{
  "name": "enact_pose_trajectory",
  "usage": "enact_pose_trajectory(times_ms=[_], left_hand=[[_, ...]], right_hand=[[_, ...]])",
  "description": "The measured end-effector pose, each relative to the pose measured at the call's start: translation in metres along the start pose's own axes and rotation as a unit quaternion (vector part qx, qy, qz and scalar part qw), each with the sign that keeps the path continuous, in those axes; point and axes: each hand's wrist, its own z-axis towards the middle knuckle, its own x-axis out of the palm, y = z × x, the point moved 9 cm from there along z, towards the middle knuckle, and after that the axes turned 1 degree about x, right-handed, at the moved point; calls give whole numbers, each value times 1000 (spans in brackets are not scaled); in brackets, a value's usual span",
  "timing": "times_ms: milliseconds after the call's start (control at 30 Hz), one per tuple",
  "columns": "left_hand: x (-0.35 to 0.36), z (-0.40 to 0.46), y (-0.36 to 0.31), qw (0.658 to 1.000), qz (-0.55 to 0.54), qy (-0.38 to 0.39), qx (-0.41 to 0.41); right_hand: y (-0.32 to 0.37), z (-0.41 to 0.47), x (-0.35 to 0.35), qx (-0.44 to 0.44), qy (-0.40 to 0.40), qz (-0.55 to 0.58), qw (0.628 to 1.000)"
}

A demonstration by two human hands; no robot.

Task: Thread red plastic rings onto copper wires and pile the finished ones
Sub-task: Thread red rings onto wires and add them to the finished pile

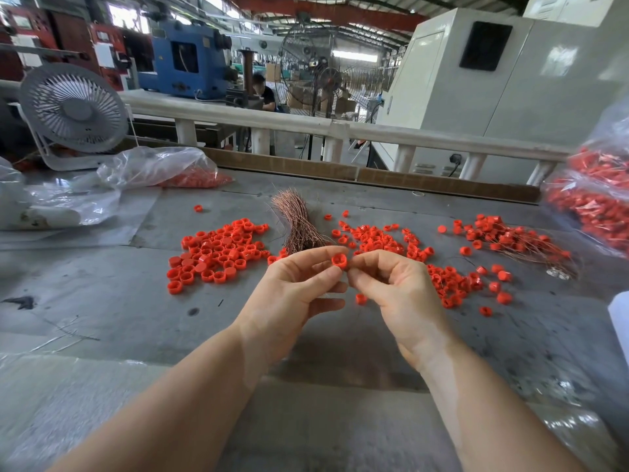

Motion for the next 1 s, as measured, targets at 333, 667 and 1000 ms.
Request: enact_pose_trajectory(times_ms=[333,667,1000], left_hand=[[2,-2,-2,998,68,6,10],[3,-3,-4,995,100,10,22],[0,-2,-8,986,159,-4,50]], right_hand=[[-10,0,1,73,17,85,994],[-15,0,-1,95,10,120,988],[-16,1,-3,102,-1,149,984]])
